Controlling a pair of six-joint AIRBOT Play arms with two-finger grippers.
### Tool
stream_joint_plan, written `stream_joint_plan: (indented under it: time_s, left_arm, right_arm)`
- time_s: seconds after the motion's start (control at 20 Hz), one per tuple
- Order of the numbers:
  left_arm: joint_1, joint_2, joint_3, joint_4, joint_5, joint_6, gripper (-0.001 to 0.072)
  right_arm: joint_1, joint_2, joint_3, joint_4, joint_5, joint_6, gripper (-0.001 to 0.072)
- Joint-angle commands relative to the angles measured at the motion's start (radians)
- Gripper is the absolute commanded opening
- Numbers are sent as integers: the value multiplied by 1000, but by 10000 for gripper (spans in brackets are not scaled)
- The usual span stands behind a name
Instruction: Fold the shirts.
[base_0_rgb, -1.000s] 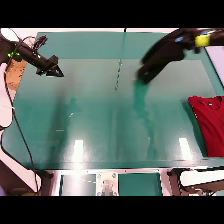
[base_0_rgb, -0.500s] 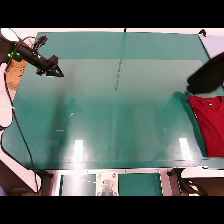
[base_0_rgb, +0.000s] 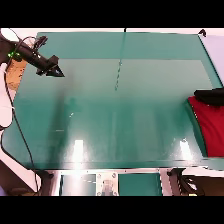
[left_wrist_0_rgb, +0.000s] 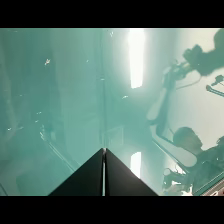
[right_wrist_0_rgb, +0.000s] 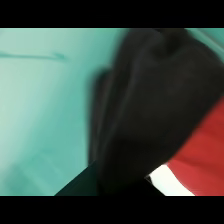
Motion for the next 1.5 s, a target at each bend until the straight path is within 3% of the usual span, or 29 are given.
stream_joint_plan:
  time_s: [0.0, 0.55, 0.6, 0.65, 0.7, 0.95, 1.0, 1.05, 1.1, 1.25, 1.45]
  left_arm:
    - [0, 0, -4, -10, -5, 1, 22]
    - [0, 0, -16, -29, 3, 11, 22]
    - [0, 0, -16, -32, 4, 11, 22]
    - [0, 0, -16, -39, 5, 12, 22]
    - [0, 0, -16, -48, 10, 15, 22]
    - [0, 0, -16, -177, 59, 56, 21]
    - [0, 0, -16, -201, 62, 53, 21]
    - [0, 3, -16, -230, 57, 53, 21]
    - [0, 14, -16, -237, 55, 41, 20]
    - [-2, 92, -16, -204, 45, 36, 20]
    - [-76, 264, -116, 107, -5, -11, 20]
  right_arm:
    - [-22, 37, -36, -192, 102, 9, 13]
    - [-24, 89, -421, -435, 60, -35, 15]
    - [-23, 89, -447, -434, 53, -35, 105]
    - [-23, 89, -468, -435, 51, -35, 437]
    - [-23, 89, -479, -435, 52, -35, 601]
    - [-21, 89, -466, -351, 40, -8, 585]
    - [-16, 89, -463, -271, 16, -9, 401]
    - [-5, 89, -462, -193, -16, -10, 141]
    - [15, 89, -462, -120, -54, -12, 24]
    - [132, 90, -463, 44, -169, -63, 16]
    - [410, 174, -568, 93, -311, -176, 14]
